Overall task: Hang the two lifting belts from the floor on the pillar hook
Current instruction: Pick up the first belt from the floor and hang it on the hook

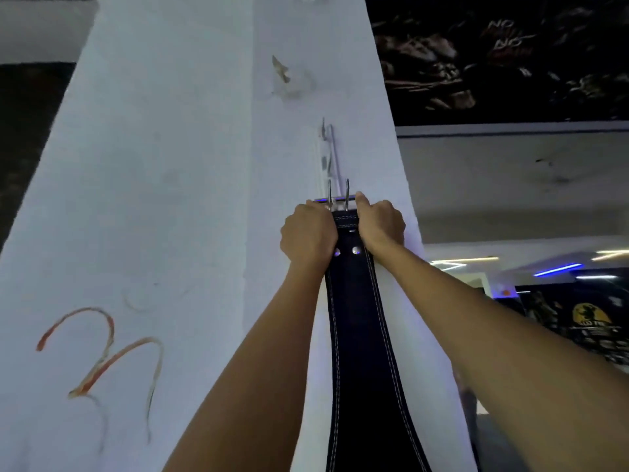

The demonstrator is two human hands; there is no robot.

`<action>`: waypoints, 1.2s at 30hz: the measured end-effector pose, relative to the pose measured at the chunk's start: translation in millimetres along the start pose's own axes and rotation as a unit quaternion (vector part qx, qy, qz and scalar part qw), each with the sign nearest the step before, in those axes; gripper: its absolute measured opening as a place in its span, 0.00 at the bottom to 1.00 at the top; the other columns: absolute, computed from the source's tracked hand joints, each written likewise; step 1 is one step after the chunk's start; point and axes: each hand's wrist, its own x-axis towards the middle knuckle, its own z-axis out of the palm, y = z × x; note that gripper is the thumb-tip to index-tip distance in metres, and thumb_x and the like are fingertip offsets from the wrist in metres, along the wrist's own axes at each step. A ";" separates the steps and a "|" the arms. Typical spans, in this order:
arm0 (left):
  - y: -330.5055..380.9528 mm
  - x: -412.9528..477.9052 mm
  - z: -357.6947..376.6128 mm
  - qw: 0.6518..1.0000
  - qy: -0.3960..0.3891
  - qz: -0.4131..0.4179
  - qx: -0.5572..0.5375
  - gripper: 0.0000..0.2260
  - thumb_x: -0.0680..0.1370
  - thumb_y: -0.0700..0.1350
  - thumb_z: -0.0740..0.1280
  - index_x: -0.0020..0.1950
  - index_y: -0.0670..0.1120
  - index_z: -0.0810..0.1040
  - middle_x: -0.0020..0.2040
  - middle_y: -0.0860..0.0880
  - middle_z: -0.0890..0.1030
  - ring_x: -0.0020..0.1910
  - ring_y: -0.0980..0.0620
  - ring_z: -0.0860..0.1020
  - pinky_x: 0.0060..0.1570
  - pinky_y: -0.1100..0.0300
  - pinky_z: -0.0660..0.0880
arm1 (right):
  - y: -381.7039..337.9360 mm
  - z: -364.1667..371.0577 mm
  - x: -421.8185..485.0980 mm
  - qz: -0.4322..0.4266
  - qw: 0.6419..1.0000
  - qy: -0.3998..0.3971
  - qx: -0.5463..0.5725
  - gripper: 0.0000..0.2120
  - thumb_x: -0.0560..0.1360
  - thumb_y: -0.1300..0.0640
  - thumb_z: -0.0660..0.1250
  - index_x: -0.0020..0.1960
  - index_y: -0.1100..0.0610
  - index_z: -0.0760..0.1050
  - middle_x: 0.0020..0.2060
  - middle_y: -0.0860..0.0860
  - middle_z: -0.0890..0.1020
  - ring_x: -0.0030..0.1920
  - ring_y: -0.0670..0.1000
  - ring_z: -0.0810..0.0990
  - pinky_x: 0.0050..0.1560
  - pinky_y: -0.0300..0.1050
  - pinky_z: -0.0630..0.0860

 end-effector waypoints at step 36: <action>-162.0 -244.3 -10.4 0.990 -0.108 0.012 -0.094 0.12 0.82 0.48 0.49 0.54 0.46 0.70 0.34 0.56 0.76 0.31 0.60 0.74 0.28 0.69 0.66 | 182.0 -46.9 -252.2 -0.004 0.993 -0.055 0.107 0.11 0.80 0.56 0.56 0.55 0.57 0.75 0.43 0.42 0.80 0.44 0.37 0.78 0.50 0.37 0.76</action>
